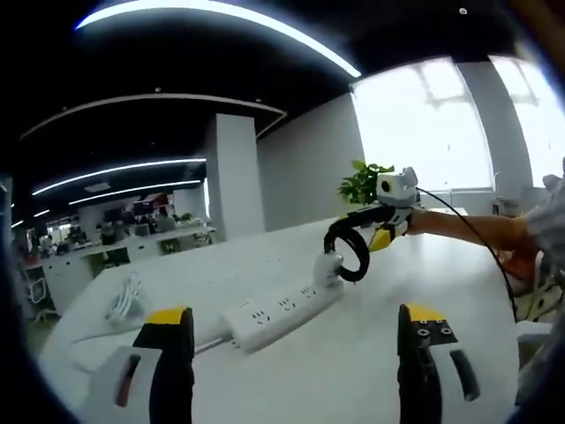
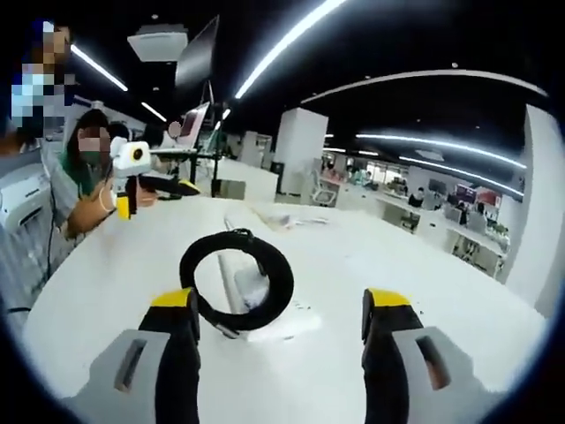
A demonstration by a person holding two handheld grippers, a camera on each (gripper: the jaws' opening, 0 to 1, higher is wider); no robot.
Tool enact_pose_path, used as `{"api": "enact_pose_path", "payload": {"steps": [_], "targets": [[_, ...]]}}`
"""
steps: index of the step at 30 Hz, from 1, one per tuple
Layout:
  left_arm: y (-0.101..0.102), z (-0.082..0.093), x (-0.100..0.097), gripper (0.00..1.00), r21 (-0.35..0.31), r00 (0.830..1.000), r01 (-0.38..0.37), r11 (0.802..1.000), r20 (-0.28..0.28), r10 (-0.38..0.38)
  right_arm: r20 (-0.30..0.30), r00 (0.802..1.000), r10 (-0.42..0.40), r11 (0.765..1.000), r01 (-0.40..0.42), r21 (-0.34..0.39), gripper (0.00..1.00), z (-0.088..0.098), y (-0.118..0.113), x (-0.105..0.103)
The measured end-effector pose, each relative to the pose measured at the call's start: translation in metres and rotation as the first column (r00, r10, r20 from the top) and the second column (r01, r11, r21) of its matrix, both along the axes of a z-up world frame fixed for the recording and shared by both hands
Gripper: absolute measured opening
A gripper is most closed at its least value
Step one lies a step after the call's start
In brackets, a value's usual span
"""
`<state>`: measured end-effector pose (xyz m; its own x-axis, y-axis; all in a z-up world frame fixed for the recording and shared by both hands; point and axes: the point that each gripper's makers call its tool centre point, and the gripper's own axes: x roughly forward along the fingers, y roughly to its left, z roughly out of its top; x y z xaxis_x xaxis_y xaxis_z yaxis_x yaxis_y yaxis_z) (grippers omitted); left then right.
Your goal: Straighten the power strip on the desk, plug the charger into it
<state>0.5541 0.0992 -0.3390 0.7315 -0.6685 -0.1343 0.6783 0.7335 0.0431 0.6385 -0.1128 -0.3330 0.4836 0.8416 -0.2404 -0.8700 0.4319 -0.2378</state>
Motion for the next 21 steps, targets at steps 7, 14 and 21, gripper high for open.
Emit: {"api": "enact_pose_path", "payload": {"steps": [7,14,21], "targets": [[0.0,0.003,-0.001,0.97,0.0,1.0,0.001,1.0,0.014,-0.001,0.023,0.999,0.025,0.999,-0.024,-0.039,0.61,0.001,0.006,0.001],[0.004,0.005,0.001,0.96,0.003,1.0,-0.008,1.0,0.025,0.008,0.041,0.998,0.057,0.991,-0.051,-0.127,0.58,-0.001,0.017,0.004],[0.005,0.004,0.001,0.96,0.005,1.0,-0.006,1.0,0.025,0.006,0.058,0.995,0.079,0.979,-0.067,-0.191,0.56,0.001,0.029,0.008]]}}
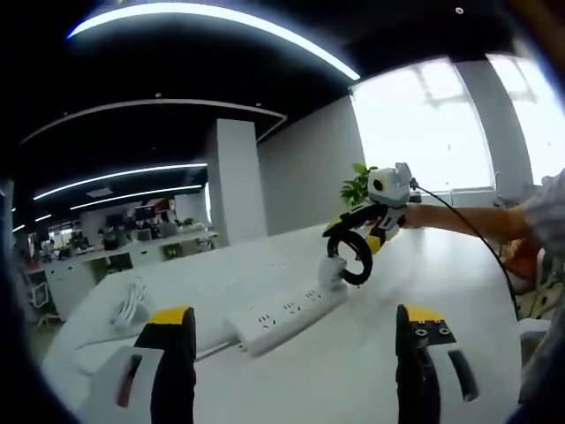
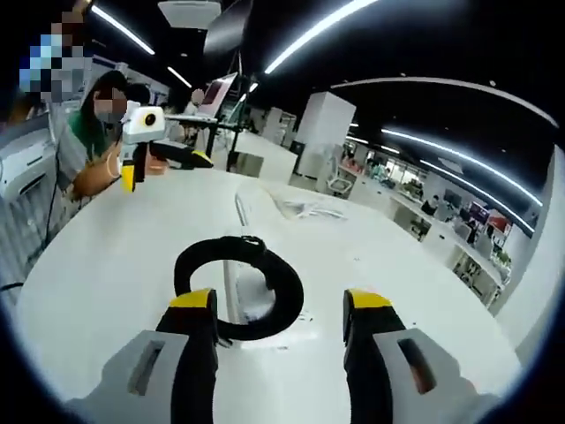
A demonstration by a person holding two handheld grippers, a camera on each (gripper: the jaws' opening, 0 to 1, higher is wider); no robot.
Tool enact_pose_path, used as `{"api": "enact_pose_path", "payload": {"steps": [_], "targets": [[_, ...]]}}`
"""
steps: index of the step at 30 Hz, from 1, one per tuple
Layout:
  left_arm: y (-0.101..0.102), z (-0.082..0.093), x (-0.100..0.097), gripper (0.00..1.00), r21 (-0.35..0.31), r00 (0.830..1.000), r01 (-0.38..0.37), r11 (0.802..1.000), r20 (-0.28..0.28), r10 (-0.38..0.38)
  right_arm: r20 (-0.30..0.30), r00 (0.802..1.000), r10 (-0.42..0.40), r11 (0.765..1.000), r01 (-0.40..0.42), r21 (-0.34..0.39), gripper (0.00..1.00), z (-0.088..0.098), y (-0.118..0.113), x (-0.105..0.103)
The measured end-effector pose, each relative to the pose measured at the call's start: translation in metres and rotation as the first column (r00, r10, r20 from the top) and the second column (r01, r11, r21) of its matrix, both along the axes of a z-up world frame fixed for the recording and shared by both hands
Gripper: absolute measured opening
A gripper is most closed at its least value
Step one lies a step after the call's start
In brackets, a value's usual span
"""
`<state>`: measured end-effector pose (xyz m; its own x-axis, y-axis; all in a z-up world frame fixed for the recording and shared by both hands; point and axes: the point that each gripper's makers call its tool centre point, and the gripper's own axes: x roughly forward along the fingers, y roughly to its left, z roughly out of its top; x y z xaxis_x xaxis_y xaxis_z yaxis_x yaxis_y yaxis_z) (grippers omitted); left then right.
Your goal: Straighten the power strip on the desk, plug the charger into it
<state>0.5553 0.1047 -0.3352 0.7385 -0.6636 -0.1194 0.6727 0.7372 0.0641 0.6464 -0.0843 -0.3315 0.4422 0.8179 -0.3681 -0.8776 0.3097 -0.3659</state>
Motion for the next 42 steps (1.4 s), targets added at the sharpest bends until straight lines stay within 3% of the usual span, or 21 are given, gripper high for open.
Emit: {"api": "enact_pose_path", "payload": {"steps": [5,16,21,30,32,42], "targets": [[0.001,0.0,0.0,0.96,0.001,1.0,-0.002,1.0,-0.001,0.002,0.019,1.0,0.025,0.994,-0.023,-0.102,0.56,-0.003,0.007,0.001],[-0.001,-0.001,-0.002,0.96,0.0,1.0,0.008,1.0,0.0,-0.008,-0.019,0.999,0.049,0.964,-0.052,-0.262,0.51,-0.011,0.019,0.005],[-0.003,0.0,-0.002,0.96,-0.006,1.0,0.015,1.0,0.003,-0.015,-0.031,0.997,0.065,0.93,-0.072,-0.36,0.5,-0.021,0.025,0.005],[-0.003,0.001,-0.002,0.95,-0.015,1.0,0.013,1.0,0.006,-0.013,-0.051,0.996,0.078,0.895,-0.092,-0.436,0.41,-0.029,0.034,0.003],[-0.003,0.001,-0.002,0.95,-0.017,1.0,0.014,1.0,0.008,-0.014,-0.057,0.996,0.067,0.871,-0.086,-0.484,0.41,-0.034,0.03,0.003],[-0.002,-0.002,-0.002,0.95,-0.012,1.0,0.01,1.0,0.004,-0.01,-0.075,0.997,0.016,0.819,-0.056,-0.571,0.34,-0.039,0.026,0.006]]}}
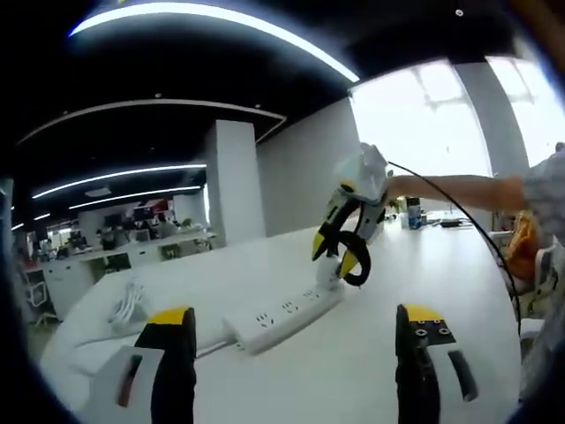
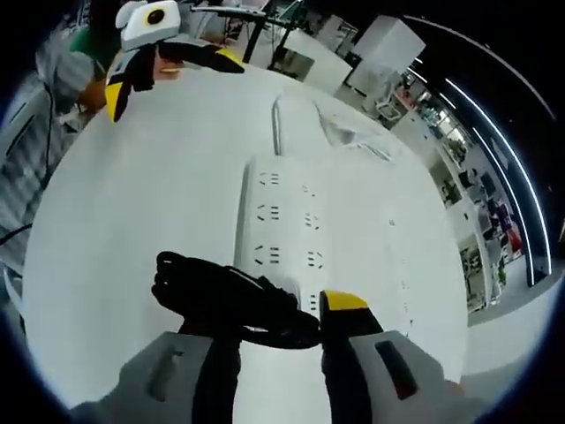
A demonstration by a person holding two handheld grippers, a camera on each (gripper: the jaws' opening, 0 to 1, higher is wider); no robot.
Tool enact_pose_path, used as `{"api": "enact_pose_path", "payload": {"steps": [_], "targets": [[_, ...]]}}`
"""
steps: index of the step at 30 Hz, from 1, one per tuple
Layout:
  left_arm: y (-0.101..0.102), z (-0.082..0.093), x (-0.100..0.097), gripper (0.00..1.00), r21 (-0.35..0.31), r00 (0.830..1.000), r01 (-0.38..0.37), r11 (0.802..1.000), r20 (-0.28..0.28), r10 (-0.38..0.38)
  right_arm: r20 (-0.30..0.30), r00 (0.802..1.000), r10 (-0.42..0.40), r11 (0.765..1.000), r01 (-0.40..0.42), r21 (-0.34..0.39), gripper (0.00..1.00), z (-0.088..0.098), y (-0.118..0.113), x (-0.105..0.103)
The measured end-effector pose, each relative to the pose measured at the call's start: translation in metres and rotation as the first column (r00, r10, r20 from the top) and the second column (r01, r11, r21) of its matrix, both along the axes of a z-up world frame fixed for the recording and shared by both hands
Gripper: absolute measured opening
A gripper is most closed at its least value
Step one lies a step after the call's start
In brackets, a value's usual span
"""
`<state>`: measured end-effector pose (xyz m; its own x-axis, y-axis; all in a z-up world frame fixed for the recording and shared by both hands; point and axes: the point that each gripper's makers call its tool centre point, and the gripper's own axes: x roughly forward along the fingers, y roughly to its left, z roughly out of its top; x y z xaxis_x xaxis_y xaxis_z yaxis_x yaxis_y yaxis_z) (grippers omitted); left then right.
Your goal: Straighten the power strip on the desk, plug the charger into it
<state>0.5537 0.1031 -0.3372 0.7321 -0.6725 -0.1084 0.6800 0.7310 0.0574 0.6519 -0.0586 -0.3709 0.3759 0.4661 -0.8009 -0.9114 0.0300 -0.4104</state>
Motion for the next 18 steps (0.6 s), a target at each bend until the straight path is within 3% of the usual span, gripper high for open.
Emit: {"api": "enact_pose_path", "payload": {"steps": [18], "targets": [[-0.0021,-0.0013,0.0008,0.95,-0.006,1.0,0.002,1.0,-0.004,-0.002,-0.02,1.0,-0.008,0.989,0.005,-0.149,0.24,-0.0073,-0.0001,-0.0046]]}}
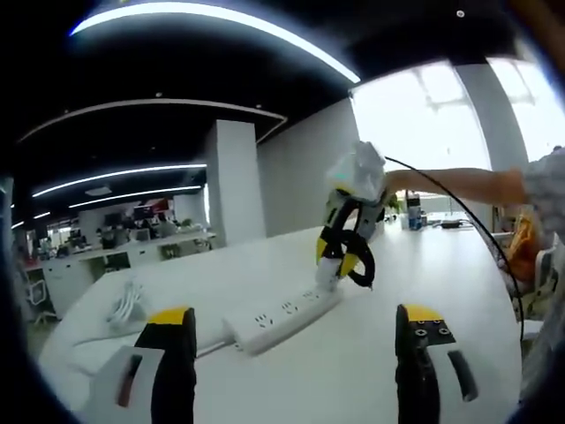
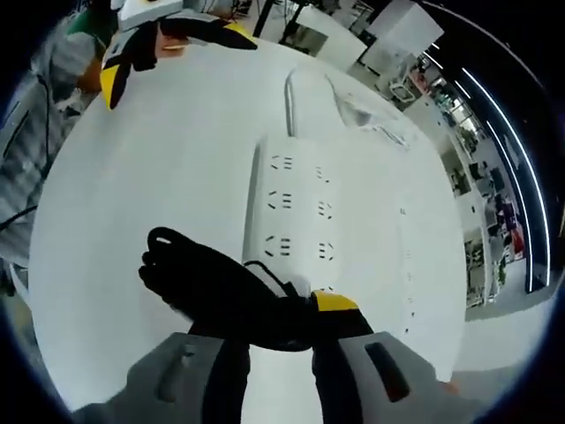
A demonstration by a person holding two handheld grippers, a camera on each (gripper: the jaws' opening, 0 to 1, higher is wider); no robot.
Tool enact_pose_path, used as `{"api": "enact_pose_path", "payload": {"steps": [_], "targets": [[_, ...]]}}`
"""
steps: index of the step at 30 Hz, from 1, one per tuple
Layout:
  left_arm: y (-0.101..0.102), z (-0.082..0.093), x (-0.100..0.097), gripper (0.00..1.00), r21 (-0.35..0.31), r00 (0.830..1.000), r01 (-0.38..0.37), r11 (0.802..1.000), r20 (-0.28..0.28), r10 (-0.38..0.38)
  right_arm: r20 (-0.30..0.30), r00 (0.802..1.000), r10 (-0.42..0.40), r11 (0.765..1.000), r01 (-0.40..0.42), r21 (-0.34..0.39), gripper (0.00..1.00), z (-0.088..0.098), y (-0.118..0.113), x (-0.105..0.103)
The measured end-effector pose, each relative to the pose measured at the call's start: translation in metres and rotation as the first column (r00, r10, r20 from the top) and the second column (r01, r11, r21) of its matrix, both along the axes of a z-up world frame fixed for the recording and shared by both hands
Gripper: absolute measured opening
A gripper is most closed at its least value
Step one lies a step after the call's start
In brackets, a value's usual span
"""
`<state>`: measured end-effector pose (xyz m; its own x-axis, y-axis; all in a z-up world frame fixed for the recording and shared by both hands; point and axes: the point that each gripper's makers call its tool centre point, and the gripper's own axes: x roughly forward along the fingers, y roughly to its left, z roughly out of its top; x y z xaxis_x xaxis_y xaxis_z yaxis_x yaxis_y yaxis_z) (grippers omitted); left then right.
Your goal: Straighten the power strip on the desk, plug the charger into it
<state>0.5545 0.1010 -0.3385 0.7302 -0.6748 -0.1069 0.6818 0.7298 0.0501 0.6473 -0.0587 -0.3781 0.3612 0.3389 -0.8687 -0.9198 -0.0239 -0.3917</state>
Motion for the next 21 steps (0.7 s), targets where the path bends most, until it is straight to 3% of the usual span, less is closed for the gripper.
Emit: {"api": "enact_pose_path", "payload": {"steps": [10,18,21], "targets": [[-0.0012,-0.0009,0.0008,0.95,-0.002,1.0,0.005,1.0,-0.004,-0.005,-0.039,0.999,-0.008,0.998,0.005,-0.07,0.23,-0.001,0.0011,0.0015],[-0.0046,-0.0054,0.0011,0.95,0.001,1.0,0.009,1.0,-0.019,-0.009,-0.225,0.971,-0.082,0.993,0.061,-0.099,0.23,-0.0026,-0.0068,0.0032],[-0.0061,-0.0046,0.0,0.95,0.002,1.0,0.012,1.0,-0.018,-0.012,-0.257,0.961,-0.105,0.987,0.068,-0.148,0.22,-0.0034,-0.008,0.0045]]}}
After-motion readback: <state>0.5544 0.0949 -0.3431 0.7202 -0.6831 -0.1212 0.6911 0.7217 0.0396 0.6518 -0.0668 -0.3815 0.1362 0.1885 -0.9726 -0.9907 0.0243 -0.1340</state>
